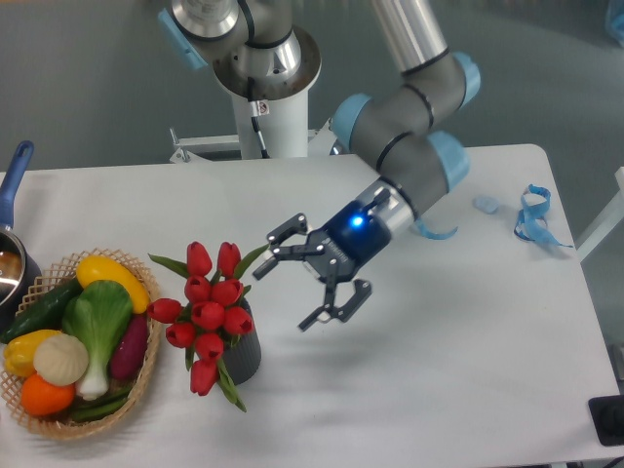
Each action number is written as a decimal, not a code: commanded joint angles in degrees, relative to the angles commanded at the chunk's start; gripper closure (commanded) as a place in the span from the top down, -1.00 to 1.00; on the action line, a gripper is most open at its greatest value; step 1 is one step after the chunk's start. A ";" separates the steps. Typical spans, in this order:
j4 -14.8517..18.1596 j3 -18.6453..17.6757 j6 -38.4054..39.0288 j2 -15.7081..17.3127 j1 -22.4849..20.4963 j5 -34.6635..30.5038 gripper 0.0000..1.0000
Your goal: Insert the flowers into the vase
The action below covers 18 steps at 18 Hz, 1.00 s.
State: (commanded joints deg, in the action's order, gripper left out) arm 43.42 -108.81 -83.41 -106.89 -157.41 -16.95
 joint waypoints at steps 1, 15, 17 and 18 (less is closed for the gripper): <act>0.00 0.44 -0.09 1.23 -0.88 -1.93 1.00; 2.97 7.29 -11.14 13.36 -7.56 -58.27 1.00; 5.53 7.47 -14.57 14.24 -7.56 -60.03 1.00; 6.23 7.65 -15.20 14.60 -7.74 -60.91 1.00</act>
